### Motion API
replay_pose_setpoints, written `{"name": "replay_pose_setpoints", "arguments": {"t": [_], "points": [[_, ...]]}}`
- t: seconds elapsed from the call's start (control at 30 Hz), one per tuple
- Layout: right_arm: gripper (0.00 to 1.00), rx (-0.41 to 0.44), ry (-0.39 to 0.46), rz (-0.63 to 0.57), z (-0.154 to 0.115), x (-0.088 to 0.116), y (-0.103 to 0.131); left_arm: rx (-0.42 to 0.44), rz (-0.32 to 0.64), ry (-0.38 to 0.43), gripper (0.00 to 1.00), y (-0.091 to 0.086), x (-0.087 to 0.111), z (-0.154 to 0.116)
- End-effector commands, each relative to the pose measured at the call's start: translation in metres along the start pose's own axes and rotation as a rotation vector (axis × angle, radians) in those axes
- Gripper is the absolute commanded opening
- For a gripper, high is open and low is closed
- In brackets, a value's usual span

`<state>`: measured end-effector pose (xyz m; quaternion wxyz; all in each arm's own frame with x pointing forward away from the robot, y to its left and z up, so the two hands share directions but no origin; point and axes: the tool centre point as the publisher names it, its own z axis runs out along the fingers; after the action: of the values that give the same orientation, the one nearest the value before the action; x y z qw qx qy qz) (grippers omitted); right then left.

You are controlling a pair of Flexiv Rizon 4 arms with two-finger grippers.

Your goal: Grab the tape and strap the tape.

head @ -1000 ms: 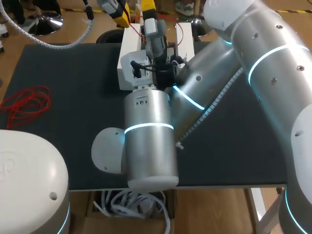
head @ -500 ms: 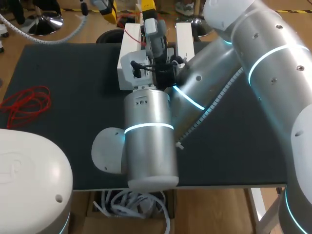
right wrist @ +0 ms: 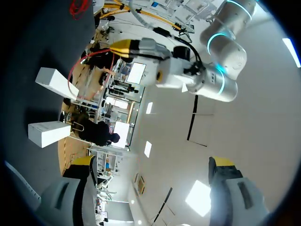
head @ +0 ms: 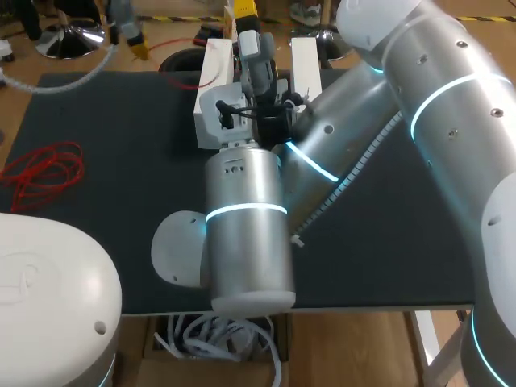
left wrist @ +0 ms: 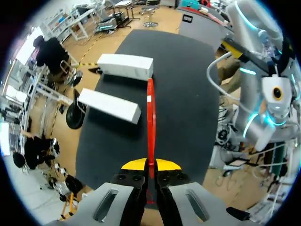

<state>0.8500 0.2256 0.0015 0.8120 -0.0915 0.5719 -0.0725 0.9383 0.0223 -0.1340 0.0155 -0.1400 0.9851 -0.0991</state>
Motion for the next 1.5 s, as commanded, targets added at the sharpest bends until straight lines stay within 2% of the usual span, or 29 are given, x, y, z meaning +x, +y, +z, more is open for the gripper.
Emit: {"name": "replay_pose_setpoints", "arguments": {"t": [0.03, 0.17, 0.23, 0.37, 0.43, 0.53, 0.63, 0.77, 0.93, 1.03, 1.1, 1.13, 1.17, 1.2, 1.23, 1.5], "points": [[1.00, 0.000, 0.001, 0.001, -0.001, 0.001, -0.001, 0.006, -0.063, 0.016, 0.00, 0.036, -0.003, 0.021], [1.00, 0.000, 0.001, 0.001, -0.001, 0.001, -0.001, -0.030, -0.154, 0.059, 0.00, 0.075, 0.004, 0.044], [1.00, 0.000, 0.001, 0.001, -0.001, 0.001, -0.001, -0.057, -0.215, 0.080, 0.00, 0.104, 0.007, 0.058], [1.00, 0.000, 0.001, 0.001, -0.001, 0.001, -0.001, -0.080, -0.314, 0.099, 0.00, 0.144, 0.015, 0.067], [1.00, 0.000, 0.001, 0.001, -0.001, 0.001, -0.001, -0.092, -0.388, 0.105, 0.00, 0.174, 0.019, 0.073], [1.00, 0.000, 0.001, 0.001, -0.001, 0.001, -0.001, -0.104, -0.449, 0.096, 0.00, 0.211, 0.017, 0.083], [1.00, 0.000, 0.001, 0.001, -0.001, 0.001, -0.001, -0.114, -0.501, 0.081, 0.00, 0.237, 0.012, 0.084], [1.00, 0.000, 0.001, 0.001, -0.001, 0.001, -0.001, -0.137, -0.521, 0.085, 0.00, 0.258, 0.001, 0.086], [1.00, 0.000, 0.001, 0.001, -0.001, 0.001, -0.001, -0.124, -0.551, 0.086, 0.00, 0.274, -0.015, 0.094], [1.00, 0.000, 0.001, 0.001, -0.001, 0.001, -0.001, -0.120, -0.551, 0.073, 0.00, 0.280, -0.026, 0.098], [1.00, 0.000, 0.001, 0.001, -0.001, 0.001, -0.001, -0.113, -0.543, 0.061, 0.00, 0.278, -0.033, 0.094], [1.00, 0.000, 0.001, 0.001, -0.001, 0.001, -0.001, -0.104, -0.539, 0.050, 0.19, 0.278, -0.035, 0.095], [1.00, 0.000, 0.001, 0.001, -0.001, 0.001, -0.001, -0.104, -0.539, 0.050, 0.42, 0.278, -0.035, 0.095], [1.00, 0.000, 0.001, 0.001, -0.001, 0.001, -0.001, -0.104, -0.539, 0.050, 0.68, 0.278, -0.035, 0.095], [1.00, 0.000, 0.001, 0.001, -0.001, 0.001, -0.001, -0.104, -0.539, 0.050, 1.00, 0.278, -0.035, 0.095], [1.00, 0.000, 0.001, 0.001, -0.001, 0.001, -0.001, -0.104, -0.539, 0.050, 1.00, 0.278, -0.035, 0.095]]}}
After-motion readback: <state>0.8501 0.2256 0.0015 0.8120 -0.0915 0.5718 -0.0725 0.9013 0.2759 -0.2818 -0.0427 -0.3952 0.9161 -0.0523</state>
